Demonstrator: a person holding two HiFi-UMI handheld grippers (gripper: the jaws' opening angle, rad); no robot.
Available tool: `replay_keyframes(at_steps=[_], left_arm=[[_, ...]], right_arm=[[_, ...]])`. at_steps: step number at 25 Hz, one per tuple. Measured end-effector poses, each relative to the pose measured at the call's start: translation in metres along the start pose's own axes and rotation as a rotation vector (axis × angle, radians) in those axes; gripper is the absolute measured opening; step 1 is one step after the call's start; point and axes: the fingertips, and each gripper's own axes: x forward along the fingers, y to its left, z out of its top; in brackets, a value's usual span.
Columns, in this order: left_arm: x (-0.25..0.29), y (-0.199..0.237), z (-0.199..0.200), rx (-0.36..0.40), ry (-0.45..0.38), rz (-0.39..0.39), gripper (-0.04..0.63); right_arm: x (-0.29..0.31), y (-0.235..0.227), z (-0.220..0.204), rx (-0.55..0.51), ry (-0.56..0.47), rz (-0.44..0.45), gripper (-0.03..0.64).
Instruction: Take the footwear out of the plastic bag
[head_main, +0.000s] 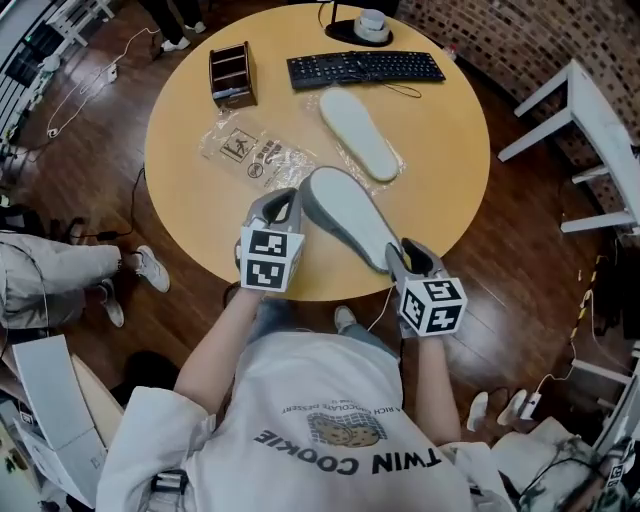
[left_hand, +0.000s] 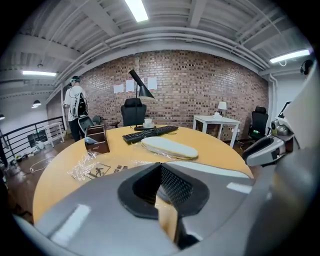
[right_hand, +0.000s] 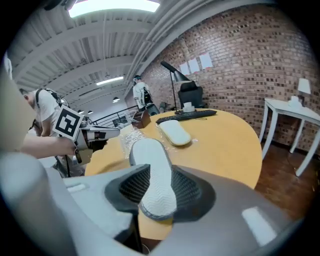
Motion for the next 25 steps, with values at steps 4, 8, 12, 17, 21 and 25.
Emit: replay_keyframes(at_steps=[4,8,12,17,21,25], left_arm=[[-0.017,-0.038,-0.001,-0.038,-0.02,0.071,0.006],[-0.036,-0.063,-0.001,-0.038,-0.034,0.136,0.006],[-0.058,-0.073,0.0,-0.076,-0.052,0.186,0.006],[-0.085,-0.086,-0.005,-0.132,-0.067,0.215,0.006],[-0.107,-0.093,-0.008,-0.157,-0.083,0.245,0.006],[-0.134,-0.105,-0.018,-0.177,-0.099,0.274,0.006]], right_arm=[[-0.001,0.014,0.011,-0.109,-0.039,0.117,0.121],[-0.007,0.029,0.014,-0.15,-0.062,0.214,0.114],[-0.011,0.054,0.015,-0.208,-0.064,0.289,0.1],[-0.02,0.079,0.022,-0.257,-0.079,0.344,0.054],[-0.028,0.101,0.022,-0.297,-0.085,0.378,0.039],[-0.042,0.121,0.008,-0.334,-0.08,0.407,0.032]])
